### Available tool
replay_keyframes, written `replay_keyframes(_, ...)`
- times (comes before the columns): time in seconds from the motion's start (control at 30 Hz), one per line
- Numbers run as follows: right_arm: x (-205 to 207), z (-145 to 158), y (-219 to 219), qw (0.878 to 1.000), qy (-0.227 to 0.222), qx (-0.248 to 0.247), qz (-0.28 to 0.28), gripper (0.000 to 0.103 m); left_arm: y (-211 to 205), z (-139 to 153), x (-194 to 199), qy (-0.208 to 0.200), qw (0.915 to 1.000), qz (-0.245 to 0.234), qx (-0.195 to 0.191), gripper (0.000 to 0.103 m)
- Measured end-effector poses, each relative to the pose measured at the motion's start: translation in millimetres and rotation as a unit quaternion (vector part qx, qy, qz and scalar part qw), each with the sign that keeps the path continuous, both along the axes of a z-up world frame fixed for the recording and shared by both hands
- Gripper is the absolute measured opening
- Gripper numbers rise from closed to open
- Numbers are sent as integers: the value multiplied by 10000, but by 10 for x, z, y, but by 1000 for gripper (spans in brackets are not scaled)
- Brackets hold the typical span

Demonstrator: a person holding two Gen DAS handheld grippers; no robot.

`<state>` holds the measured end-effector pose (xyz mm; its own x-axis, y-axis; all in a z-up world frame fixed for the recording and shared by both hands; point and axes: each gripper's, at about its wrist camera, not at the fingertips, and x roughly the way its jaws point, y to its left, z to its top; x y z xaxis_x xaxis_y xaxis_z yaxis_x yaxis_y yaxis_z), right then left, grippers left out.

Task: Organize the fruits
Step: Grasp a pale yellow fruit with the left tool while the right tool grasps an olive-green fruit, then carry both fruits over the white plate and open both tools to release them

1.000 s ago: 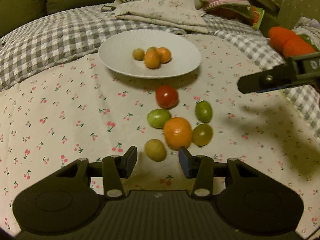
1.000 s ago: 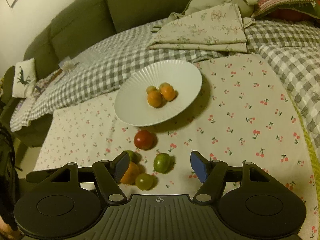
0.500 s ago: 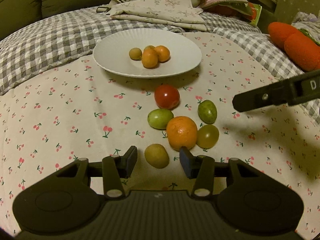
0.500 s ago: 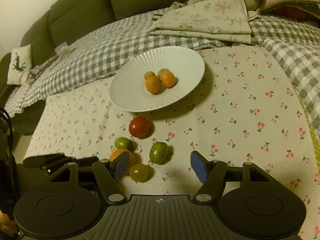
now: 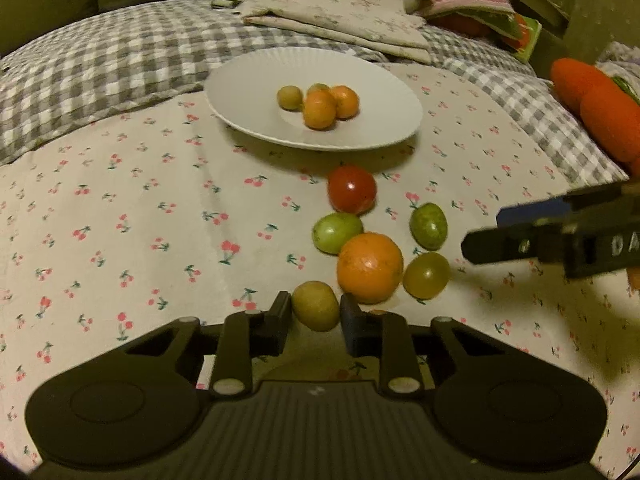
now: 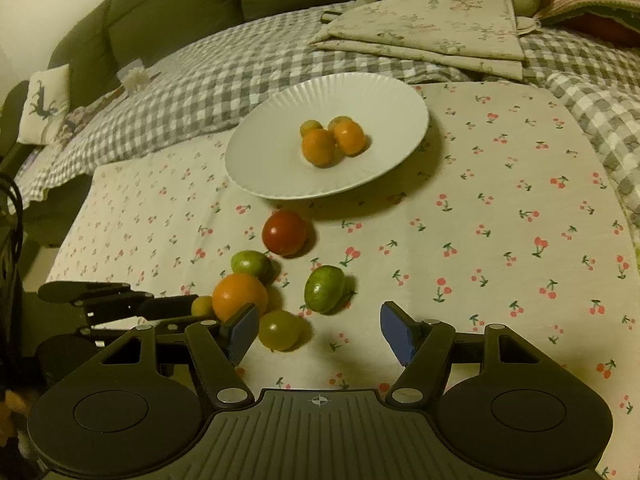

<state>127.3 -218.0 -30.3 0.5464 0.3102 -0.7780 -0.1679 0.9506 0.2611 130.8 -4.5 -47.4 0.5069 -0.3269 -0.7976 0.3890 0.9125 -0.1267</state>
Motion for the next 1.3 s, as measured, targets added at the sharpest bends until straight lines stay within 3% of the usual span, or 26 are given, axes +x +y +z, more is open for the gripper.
replay_keyframes(0.37,-21,-172,220,9990,-9,-162,405,63,136,187,0,-42,9990,432,-130,25)
replay_keyframes(0.47,-29,-227,304,9979,-62,-294,566,57,134,217,-15,-91,9989,435,-126,25)
replay_keyframes(0.7,-24,-305,468,9946,-221,-559,852,27,137,239,-31,-130,9989,431,-119,25)
replay_keyframes(1.3,-75,-92,451,9935,-422,-635,851,27,151,299,-43,-346,9976,530,-262,25)
